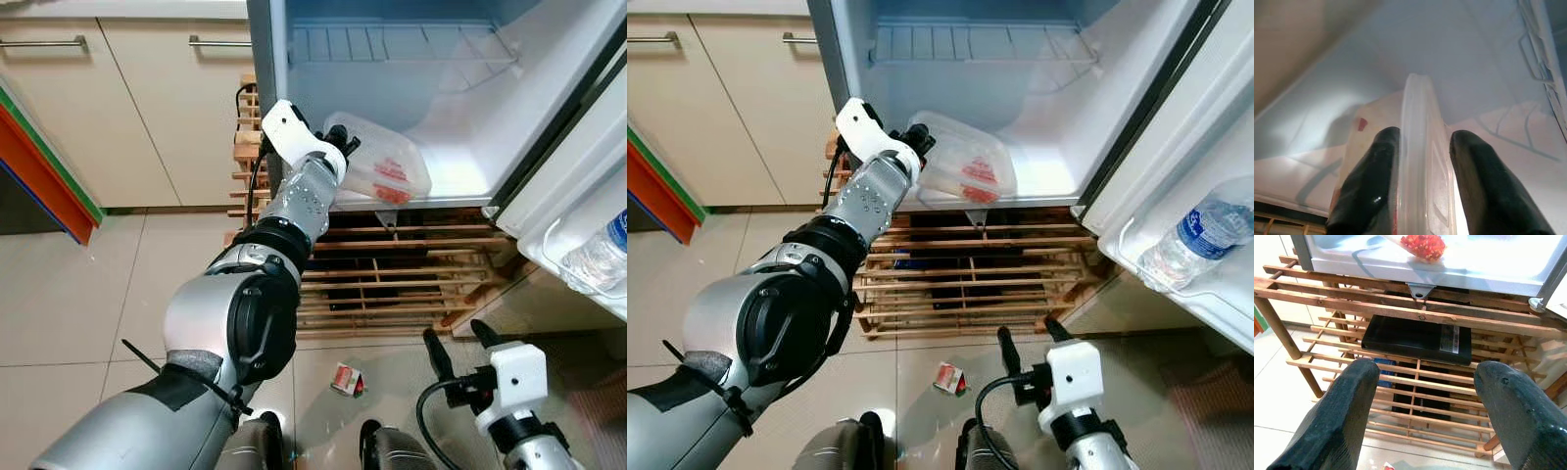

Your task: Restocking fridge

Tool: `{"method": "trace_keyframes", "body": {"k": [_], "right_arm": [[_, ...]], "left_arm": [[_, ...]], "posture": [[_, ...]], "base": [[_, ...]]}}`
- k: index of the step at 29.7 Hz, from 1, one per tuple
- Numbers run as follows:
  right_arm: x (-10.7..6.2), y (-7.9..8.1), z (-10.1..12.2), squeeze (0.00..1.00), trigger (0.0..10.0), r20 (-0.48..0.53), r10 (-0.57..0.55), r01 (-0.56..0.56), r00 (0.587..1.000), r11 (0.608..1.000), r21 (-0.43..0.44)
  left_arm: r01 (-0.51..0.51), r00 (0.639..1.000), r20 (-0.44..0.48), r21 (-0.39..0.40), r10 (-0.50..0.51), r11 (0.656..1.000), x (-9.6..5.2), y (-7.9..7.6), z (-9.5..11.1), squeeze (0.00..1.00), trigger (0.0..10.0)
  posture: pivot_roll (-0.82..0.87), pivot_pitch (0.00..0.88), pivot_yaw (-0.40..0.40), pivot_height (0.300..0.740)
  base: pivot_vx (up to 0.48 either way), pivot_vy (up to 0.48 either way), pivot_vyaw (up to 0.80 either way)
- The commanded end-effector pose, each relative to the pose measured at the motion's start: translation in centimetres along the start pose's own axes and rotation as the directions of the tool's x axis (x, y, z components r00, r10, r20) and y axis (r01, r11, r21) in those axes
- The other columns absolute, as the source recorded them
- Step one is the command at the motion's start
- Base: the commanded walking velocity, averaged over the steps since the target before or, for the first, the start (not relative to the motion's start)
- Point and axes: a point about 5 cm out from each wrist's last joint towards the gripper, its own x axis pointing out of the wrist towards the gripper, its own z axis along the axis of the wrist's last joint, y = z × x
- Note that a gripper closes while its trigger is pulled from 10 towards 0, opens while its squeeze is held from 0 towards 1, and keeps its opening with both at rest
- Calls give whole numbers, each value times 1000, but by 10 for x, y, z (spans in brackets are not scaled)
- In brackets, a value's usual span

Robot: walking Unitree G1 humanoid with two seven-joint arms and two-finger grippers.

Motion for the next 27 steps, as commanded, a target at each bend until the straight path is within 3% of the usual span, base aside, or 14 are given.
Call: {"method": "trace_keyframes", "body": {"k": [1,8,11,17,24,27], "right_arm": [[-2,-3,-4,20,10000,-31,-13,13,999,1000,-3],[-1,-3,-4,24,10000,-32,-7,7,999,1000,-2],[0,-4,-4,24,10000,-33,-7,7,999,1000,-1],[0,-4,-4,24,10000,-34,-3,3,999,1000,-2],[1,-4,-4,27,10000,-35,-3,2,999,1000,-5],[1,-4,-4,24,10000,-35,-4,4,999,1000,-7]], "left_arm": [[-38,986,-162,-54,29,998,-11,-9,-63,1000,10000],[-58,984,-166,15,60,998,-12,-3,-69,1000,10000],[-103,979,-170,78,115,992,-13,7,-72,1000,10000],[-177,963,-181,125,198,976,-15,23,-76,1000,10000],[-184,962,-178,146,209,972,-16,28,-77,1000,10000],[-160,970,-149,200,191,967,-13,28,-67,1000,10000]], "posture": [[-205,189,-7,740],[-202,189,-8,740],[-199,188,-8,740],[-199,187,-10,740],[-202,187,-11,740],[-204,187,-11,740]], "base": [[0,0,0],[0,0,0],[0,0,0],[0,0,0],[0,0,0],[0,0,0]]}}
